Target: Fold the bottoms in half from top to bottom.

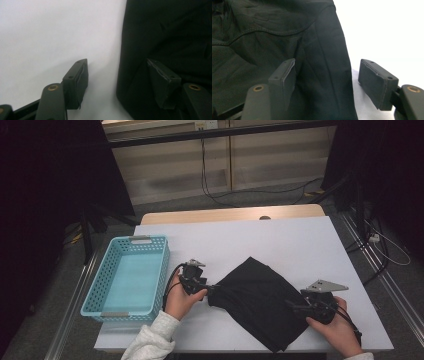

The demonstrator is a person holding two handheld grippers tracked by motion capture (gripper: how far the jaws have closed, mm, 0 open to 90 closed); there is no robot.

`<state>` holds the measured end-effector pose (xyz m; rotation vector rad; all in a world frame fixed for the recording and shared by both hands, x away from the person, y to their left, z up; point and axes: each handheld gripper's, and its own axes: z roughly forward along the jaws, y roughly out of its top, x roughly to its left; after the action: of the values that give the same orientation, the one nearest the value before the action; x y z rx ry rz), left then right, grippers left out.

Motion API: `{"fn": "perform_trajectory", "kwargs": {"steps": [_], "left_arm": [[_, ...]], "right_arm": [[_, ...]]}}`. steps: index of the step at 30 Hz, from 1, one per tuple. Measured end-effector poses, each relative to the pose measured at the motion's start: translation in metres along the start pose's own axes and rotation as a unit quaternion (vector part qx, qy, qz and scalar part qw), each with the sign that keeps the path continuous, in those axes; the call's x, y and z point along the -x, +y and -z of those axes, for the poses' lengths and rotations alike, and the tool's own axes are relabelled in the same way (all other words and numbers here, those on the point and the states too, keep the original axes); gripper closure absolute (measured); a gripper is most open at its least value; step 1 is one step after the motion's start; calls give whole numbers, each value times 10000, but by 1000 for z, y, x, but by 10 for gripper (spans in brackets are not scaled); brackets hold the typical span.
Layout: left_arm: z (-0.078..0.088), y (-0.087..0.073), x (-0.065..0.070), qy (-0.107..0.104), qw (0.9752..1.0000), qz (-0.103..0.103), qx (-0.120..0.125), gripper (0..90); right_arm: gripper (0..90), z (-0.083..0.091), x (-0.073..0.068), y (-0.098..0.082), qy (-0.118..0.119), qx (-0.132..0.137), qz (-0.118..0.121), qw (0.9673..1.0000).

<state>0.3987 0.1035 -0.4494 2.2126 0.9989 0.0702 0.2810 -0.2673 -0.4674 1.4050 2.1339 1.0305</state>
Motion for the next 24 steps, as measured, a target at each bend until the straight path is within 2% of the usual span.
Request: {"fn": "perform_trajectory", "kwargs": {"steps": [5,7,10,13,16,18,19,22,24], "left_arm": [[5,-8,6,80,10000,41,-9,385],[5,-11,9,130,9998,129,69,368],[4,-12,13,262,9996,18,91,353],[3,-14,15,321,9992,154,190,330],[2,-15,18,418,9989,124,182,331],[3,-15,20,463,9988,106,150,365],[3,-15,21,434,9988,174,146,389],[5,-15,24,210,9992,336,41,540],[6,-15,25,100,9989,456,-29,578]], "right_arm": [[295,0,0,0,-10,5,9,10000],[295,0,0,0,-17,6,12,10000],[295,0,-1,0,-19,7,11,10000],[294,0,-1,0,-19,7,19,10000],[292,0,-1,-1,-20,8,27,10000],[291,0,-1,0,-16,7,25,10000],[290,0,-1,0,-17,4,20,10000],[289,0,-1,0,-22,4,27,10000],[289,0,-1,0,-24,5,29,10000]]}}
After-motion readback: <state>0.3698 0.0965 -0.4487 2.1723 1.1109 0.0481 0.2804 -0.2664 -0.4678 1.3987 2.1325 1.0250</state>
